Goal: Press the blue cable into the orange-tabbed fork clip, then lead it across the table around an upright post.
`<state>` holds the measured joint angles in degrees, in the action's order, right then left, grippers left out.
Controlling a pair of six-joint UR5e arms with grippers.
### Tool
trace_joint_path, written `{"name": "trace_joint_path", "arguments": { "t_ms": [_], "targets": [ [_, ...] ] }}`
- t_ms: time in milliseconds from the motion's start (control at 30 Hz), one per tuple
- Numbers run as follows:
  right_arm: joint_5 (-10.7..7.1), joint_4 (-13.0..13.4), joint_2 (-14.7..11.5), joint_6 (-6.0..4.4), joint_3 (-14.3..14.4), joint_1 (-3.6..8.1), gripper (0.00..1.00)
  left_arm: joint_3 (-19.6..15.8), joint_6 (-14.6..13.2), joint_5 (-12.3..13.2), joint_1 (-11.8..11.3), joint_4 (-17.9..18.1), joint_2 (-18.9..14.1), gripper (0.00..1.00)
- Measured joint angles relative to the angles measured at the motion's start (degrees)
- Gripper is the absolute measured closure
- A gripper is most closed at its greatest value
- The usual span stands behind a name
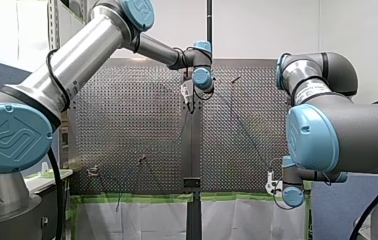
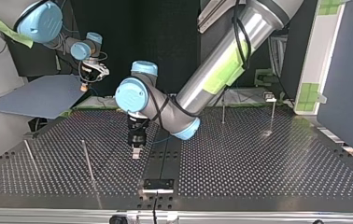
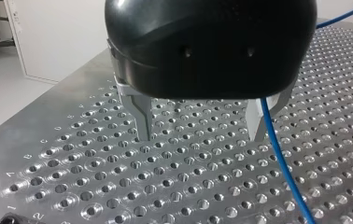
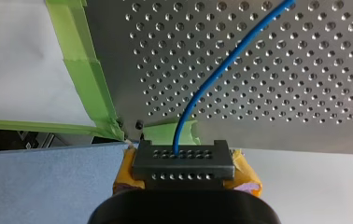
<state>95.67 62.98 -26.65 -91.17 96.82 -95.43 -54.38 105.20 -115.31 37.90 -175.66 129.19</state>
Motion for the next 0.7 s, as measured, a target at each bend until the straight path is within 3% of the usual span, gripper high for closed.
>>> {"name": "trace_joint_path", "arguments": {
  "t_ms": [467,700],
  "targets": [
    [-1.15,-1.17,-0.01,0.71,-0.01,0.01,1.0,0.14,-0.71,-1.78,0.0,-0.07,-0.04,0.0],
    [-1.25,-1.48,-0.01,0.92,-0.09,0.33,1.0,2.28,-3.23,-1.4,-0.06,-0.01,-0.11,0.0]
  ]
}}
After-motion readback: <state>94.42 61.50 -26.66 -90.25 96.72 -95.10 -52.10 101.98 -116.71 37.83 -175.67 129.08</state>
